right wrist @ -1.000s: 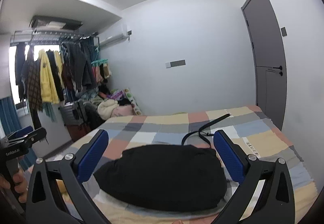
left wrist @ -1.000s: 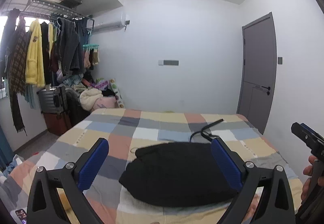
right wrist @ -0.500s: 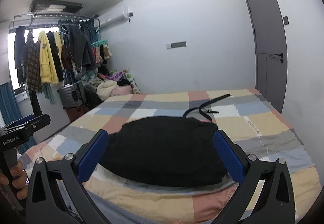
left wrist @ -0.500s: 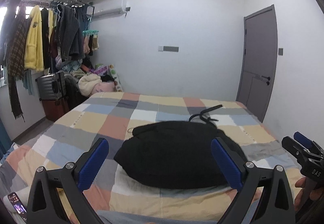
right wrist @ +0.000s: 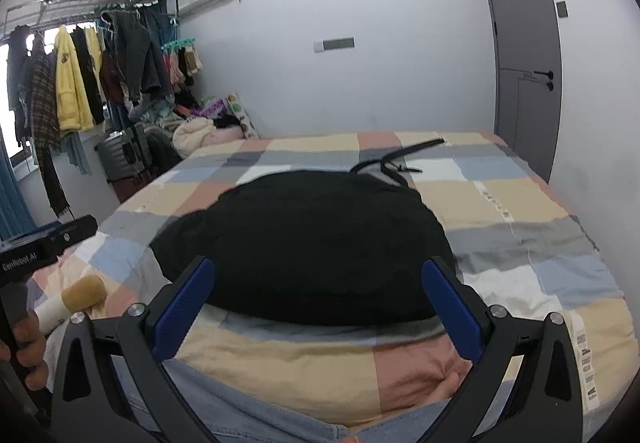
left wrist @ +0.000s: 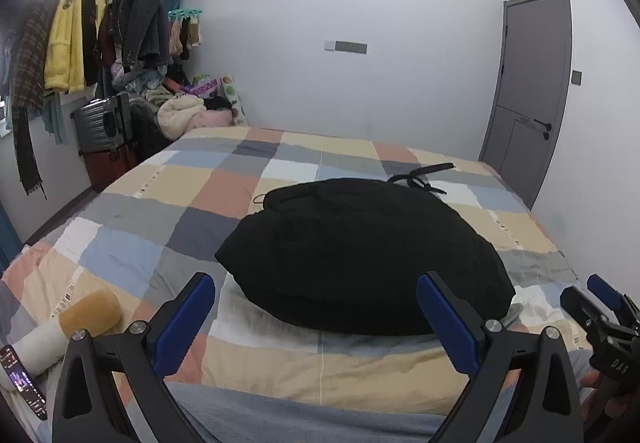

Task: Fold large clothes

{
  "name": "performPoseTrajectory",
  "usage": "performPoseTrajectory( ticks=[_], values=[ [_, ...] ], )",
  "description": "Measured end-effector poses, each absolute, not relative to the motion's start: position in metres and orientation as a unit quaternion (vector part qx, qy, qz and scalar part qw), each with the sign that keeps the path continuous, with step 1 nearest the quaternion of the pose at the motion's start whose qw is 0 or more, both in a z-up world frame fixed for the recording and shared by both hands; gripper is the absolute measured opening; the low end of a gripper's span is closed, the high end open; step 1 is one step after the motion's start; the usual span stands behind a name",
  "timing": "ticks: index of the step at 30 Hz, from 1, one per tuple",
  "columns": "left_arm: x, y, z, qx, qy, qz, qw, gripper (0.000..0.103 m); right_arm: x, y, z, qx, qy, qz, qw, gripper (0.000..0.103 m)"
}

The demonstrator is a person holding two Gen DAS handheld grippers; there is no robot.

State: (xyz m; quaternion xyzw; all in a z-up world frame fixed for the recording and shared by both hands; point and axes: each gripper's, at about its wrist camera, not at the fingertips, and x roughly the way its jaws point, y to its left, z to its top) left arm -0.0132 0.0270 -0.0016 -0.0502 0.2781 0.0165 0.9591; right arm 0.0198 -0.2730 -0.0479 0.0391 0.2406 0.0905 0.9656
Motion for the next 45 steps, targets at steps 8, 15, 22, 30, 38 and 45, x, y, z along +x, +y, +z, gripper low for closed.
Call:
performPoseTrajectory(
  ticks=[8,15,22,30,38,45],
  values=[
    [-0.003,0.020,-0.012,-0.042,0.293,0.015,0.955,0.102,0.027,-0.277,-0.055,0.048,0.253,0.083,0.963,0.103],
    [-0.002,0.013,-0.014,-0.033,0.300,0.010,0.953,0.102,0.024,-0.273,-0.055,0.044,0.261,0.087,0.960,0.103],
    [-0.003,0.012,-0.012,-0.033,0.303,0.012,0.952,0.102,0.019,-0.276,-0.051,0.046,0.254,0.080,0.963,0.103],
    [-0.004,0.011,-0.010,-0.033,0.301,0.010,0.953,0.102,0.015,-0.277,-0.046,0.045,0.250,0.081,0.964,0.103],
    [-0.008,0.010,-0.009,-0.031,0.302,0.007,0.953,0.102,0.015,-0.278,-0.045,0.046,0.250,0.080,0.964,0.103],
    [-0.012,0.008,-0.009,-0.029,0.301,0.007,0.953,0.102,0.010,-0.281,-0.038,0.048,0.244,0.078,0.965,0.103]
  ],
)
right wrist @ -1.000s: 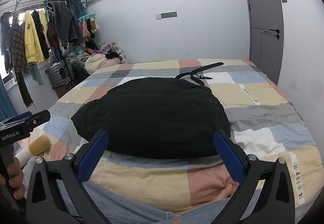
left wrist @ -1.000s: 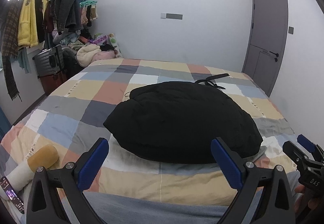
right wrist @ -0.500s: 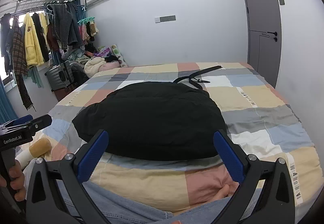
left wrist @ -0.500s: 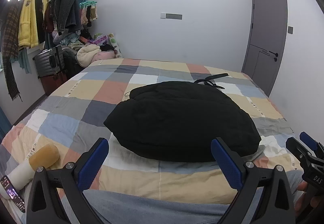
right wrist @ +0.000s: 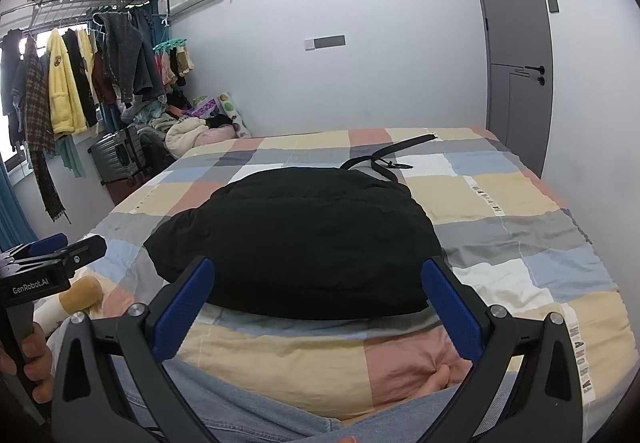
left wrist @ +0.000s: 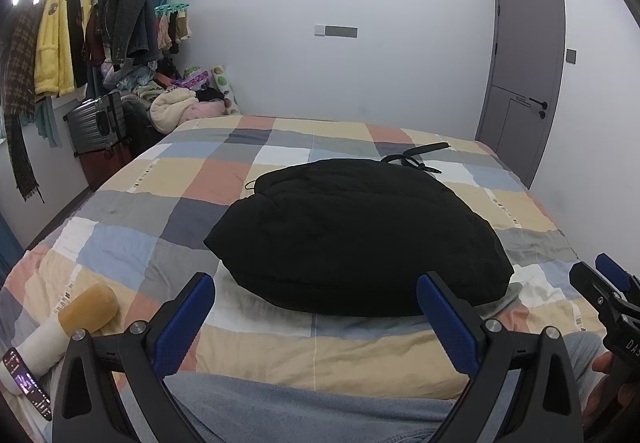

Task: Fold large clothes

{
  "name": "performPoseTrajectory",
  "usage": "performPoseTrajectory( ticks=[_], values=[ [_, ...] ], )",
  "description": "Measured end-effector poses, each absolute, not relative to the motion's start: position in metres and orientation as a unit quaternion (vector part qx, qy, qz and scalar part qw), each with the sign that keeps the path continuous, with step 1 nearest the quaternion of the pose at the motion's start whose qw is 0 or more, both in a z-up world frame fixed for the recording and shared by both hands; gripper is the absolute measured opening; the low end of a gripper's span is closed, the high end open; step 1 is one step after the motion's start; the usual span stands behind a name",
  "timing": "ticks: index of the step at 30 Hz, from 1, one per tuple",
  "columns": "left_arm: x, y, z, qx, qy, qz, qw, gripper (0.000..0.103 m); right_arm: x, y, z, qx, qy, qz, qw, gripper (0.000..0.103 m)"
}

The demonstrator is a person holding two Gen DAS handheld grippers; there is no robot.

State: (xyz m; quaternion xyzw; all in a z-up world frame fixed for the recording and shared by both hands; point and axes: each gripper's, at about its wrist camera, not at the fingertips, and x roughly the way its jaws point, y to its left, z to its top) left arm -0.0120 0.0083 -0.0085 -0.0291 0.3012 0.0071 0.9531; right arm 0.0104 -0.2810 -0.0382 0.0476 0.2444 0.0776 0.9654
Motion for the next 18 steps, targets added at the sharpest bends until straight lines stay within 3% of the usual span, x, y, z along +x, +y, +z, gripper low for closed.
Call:
performPoseTrajectory(
  ticks=[18],
  values=[
    [-0.0175,0.0046,-0.0066,-0.030,0.298,0.005,0.954,0.102,0.0076,-0.2796,-0.0360,0.041,0.241,0.074,0.967,0.103]
  ],
)
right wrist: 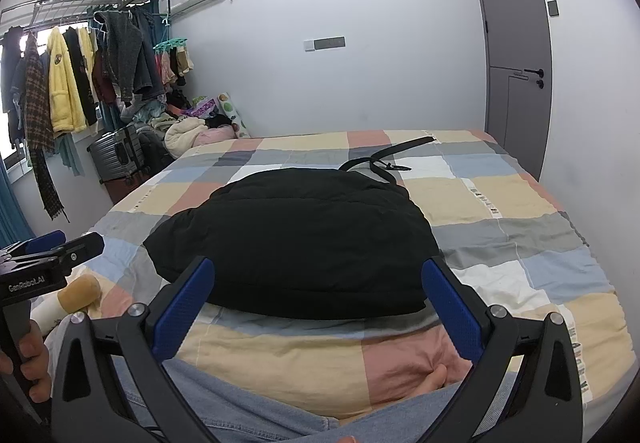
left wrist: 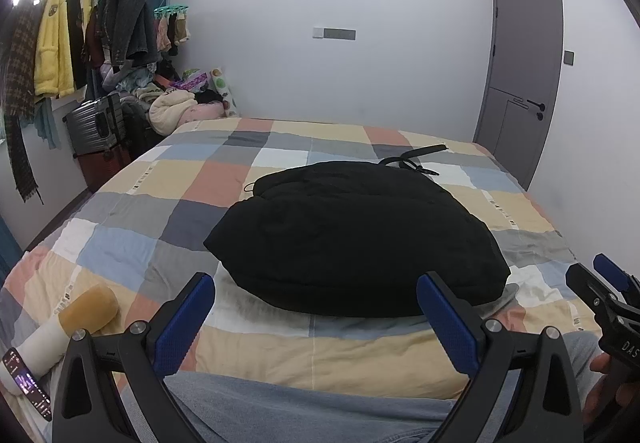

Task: Fold large clothes

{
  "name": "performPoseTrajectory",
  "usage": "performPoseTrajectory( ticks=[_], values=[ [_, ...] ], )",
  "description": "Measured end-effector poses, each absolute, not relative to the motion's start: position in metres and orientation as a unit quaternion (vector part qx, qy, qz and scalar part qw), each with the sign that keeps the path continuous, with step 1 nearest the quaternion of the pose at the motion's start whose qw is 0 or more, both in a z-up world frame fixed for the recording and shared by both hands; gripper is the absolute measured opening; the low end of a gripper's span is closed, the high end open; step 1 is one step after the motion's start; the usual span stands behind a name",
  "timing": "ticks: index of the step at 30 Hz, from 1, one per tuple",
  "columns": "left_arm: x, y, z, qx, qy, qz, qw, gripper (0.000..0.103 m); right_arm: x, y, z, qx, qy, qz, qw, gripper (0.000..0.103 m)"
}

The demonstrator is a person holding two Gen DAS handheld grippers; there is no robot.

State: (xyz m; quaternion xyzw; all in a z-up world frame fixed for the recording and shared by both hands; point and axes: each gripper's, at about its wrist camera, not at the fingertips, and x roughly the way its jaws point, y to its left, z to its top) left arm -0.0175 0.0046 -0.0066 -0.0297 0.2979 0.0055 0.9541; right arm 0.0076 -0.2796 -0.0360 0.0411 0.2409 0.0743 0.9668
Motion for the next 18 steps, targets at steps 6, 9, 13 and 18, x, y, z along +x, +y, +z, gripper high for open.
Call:
performPoseTrajectory(
  ticks=[6,9,13,18],
  values=[
    [-0.0181,0.0050,-0.0057,-0.028,0.297,0.006,0.954,0.102,0.0079,-0.2797,-0.0351,0.041,0.240,0.071,0.967,0.103],
    [-0.0194,0.0053,-0.0041,-0.028,0.297,0.007,0.954,0.102,0.0059,-0.2797,-0.0334,0.041,0.239,0.071,0.967,0.103],
    [-0.0195,0.0048,-0.0035,-0.028,0.297,0.007,0.955,0.102,0.0058,-0.2796,-0.0335,0.041,0.239,0.072,0.967,0.103],
    [-0.0217,0.0025,-0.0011,-0.026,0.294,0.005,0.955,0.102,0.0047,-0.2800,-0.0329,0.039,0.240,0.071,0.967,0.103]
  ],
)
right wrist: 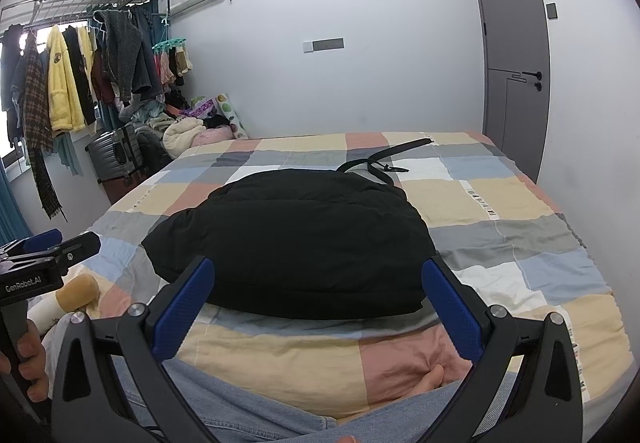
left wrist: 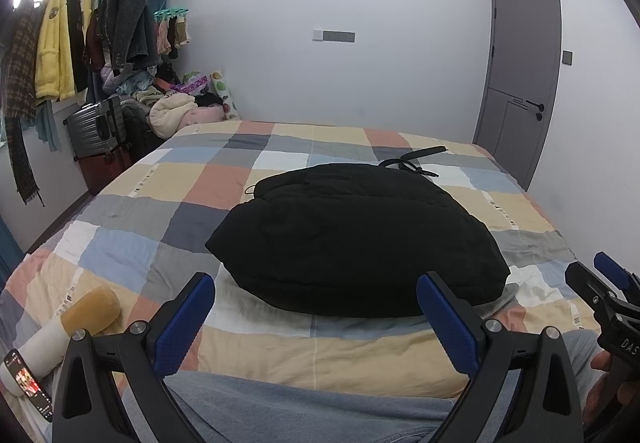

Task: Fold large clothes

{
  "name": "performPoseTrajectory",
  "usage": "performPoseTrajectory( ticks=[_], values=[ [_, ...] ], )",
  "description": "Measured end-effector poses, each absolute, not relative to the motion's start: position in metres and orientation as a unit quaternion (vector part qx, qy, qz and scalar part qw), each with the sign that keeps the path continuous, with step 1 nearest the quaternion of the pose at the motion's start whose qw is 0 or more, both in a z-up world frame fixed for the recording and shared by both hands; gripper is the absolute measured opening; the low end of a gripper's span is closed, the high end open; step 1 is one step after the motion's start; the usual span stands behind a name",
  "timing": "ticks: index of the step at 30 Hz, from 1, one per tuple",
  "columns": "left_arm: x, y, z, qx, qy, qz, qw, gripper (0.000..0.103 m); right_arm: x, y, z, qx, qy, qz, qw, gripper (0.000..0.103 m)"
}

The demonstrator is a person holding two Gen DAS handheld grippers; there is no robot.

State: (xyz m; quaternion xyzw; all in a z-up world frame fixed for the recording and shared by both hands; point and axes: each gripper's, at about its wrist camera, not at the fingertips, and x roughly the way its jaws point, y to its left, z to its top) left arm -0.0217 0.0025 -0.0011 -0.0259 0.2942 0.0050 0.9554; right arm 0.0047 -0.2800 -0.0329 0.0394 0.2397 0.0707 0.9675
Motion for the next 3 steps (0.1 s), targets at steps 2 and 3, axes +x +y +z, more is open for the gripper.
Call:
performPoseTrajectory(
  ticks=[2,3],
  values=[
    [-0.0209,0.0033,-0.0017,-0.026,0.294,0.006,0.955,0.102,0.0048,-0.2800,-0.0328,0.040,0.240,0.071,0.967,0.103],
    [-0.0215,0.0030,-0.0013,-0.026,0.293,0.005,0.956,0.102,0.0052,-0.2807,-0.0323,0.041,0.240,0.072,0.967,0.103]
  ],
)
